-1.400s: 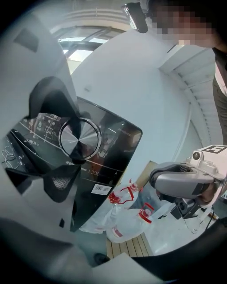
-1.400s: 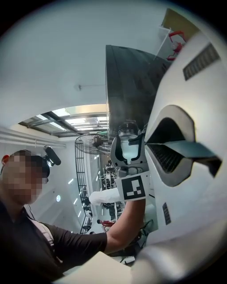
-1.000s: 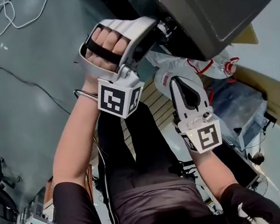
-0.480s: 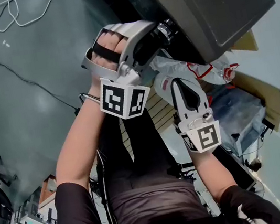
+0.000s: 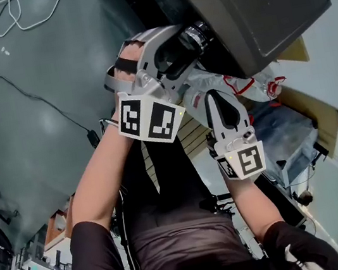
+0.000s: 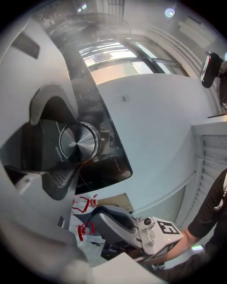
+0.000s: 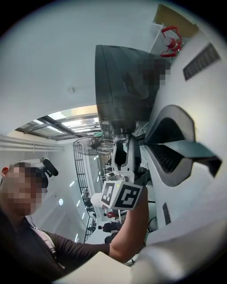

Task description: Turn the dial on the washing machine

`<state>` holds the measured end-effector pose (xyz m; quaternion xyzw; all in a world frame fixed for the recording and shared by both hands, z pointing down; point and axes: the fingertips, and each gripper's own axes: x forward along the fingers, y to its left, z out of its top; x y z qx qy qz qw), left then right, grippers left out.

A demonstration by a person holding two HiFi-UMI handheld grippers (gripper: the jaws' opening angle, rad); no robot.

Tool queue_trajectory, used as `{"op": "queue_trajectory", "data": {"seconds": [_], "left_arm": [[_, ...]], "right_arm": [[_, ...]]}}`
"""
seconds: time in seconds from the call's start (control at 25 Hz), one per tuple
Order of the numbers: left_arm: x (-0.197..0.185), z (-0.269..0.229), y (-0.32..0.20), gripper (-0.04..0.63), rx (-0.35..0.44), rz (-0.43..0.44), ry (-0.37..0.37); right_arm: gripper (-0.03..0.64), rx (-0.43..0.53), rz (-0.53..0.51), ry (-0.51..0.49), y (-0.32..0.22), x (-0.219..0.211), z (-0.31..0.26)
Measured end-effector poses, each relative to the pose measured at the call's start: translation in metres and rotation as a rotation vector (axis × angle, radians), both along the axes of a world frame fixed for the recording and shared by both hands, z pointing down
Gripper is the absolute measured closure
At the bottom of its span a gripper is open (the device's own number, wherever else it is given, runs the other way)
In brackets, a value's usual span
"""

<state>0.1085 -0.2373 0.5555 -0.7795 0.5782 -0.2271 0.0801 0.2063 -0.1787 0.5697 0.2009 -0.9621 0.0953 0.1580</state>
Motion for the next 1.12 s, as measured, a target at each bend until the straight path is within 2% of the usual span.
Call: {"op": "queue_trajectory", "data": {"seconds": [0.16,0.48,0.68,0.96,1.12], "left_arm": [[-0.001,0.002,0.0,0.308,-0.014,-0.015,0.095],[-0.002,0.001,-0.001,0.31,-0.042,-0.031,0.205],[-0.002,0.002,-0.002,0.31,-0.056,-0.039,0.307],[-0.004,0.003,-0.001,0.31,-0.068,-0.054,0.394],[-0.006,0.001,-0.001,0.31,-0.073,-0.066,0.497]], "right_arm": [[0.592,-0.007,0.012,-0.001,-0.004,0.002,0.001],[0.591,-0.026,0.024,-0.003,-0.007,0.001,0.003],[0.592,-0.035,0.03,-0.006,-0.01,0.0,0.006],[0.591,-0.045,0.035,-0.012,-0.012,0.001,0.007],[0.591,-0.053,0.03,-0.008,-0.01,0.002,0.008]]}}
